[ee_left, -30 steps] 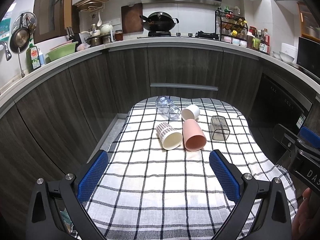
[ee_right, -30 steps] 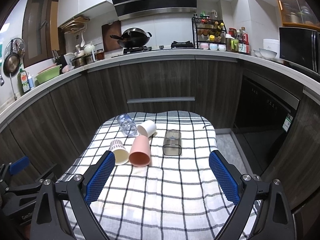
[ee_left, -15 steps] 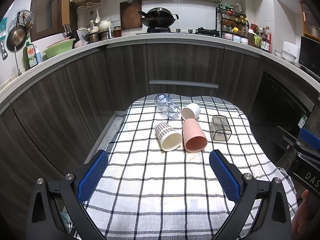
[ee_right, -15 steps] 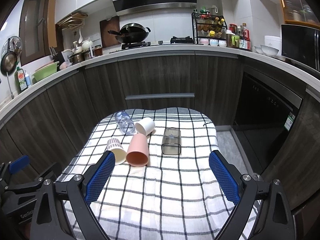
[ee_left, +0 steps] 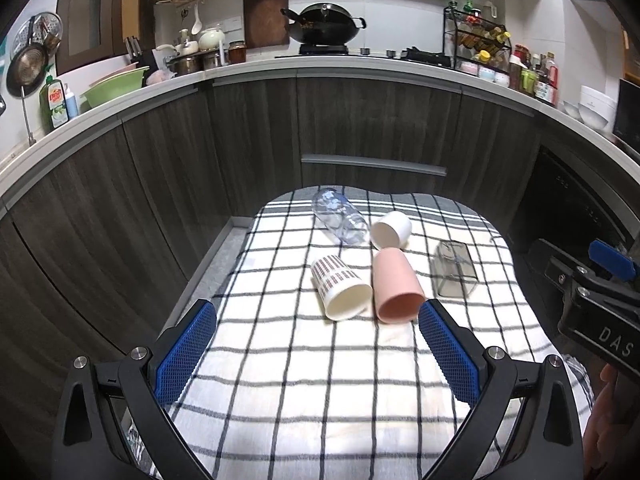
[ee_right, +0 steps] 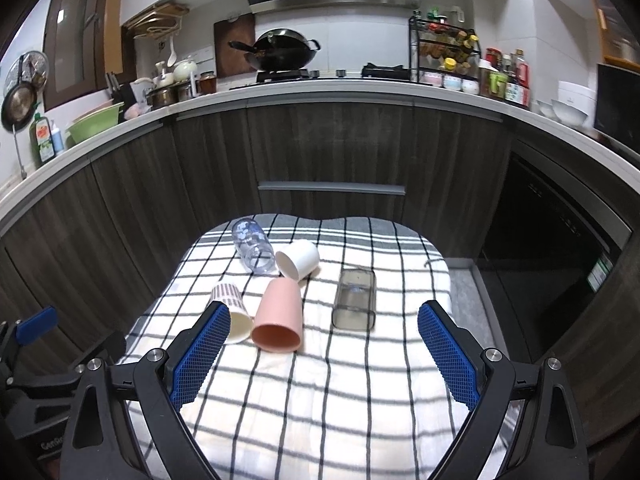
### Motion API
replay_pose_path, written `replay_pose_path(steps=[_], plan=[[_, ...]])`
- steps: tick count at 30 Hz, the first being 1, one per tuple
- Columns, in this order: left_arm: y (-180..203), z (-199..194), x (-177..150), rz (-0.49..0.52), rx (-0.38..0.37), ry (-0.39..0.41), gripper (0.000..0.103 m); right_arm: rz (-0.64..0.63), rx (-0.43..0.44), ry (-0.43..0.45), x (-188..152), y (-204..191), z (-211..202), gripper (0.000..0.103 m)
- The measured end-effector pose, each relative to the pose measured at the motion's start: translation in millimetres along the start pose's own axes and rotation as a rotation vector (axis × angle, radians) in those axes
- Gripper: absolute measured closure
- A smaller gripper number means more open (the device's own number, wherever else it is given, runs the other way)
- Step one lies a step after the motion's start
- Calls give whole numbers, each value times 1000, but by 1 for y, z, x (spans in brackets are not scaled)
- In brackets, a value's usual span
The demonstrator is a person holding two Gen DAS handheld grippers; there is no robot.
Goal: Flip cup upside down
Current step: 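Move the right tool to the clear printed cup and close its fingers around it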
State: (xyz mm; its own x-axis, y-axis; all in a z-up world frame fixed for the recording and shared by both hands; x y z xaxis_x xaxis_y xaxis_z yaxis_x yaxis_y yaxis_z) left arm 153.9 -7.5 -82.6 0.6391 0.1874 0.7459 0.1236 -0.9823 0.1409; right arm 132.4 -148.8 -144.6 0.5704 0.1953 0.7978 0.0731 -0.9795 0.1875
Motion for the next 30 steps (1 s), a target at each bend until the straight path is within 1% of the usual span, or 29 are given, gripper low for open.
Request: replay_pose_path(steps=[5, 10, 13, 16, 22, 30], plan=[[-4, 21, 12, -24, 35, -17, 0, -37, 25, -10, 19, -6, 28, 8], [-15, 44, 22, -72, 95, -39, 0, -91, 64, -38, 39, -18, 60, 8], [-24, 63, 28, -103, 145, -57, 0, -124, 94, -60, 52, -25, 82, 8], [-29, 80, 31, -133, 162, -84, 0, -169, 122, -90, 65, -35, 109, 8], [-40, 110, 38, -183, 185, -107, 0, -236, 176, -155, 82, -60, 164, 8], [-55, 165, 54, -245, 199, -141, 0, -311, 216, -234, 93, -89, 231, 8]])
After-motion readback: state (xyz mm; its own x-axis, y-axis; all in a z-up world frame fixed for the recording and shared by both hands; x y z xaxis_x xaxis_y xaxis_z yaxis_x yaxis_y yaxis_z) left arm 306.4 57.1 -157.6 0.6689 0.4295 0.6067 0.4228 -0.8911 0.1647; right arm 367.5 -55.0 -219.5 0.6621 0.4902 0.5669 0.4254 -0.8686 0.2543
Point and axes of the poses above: each gripper's, at about its wrist camera, not at the fingertips, and z roughly the way its jaws point, y to its right, x to its top, the point moved 8 cm from there along z, roughly the way its jaws point, and after that the axes turned 12 degrees about -z, right-handed, at the moved point
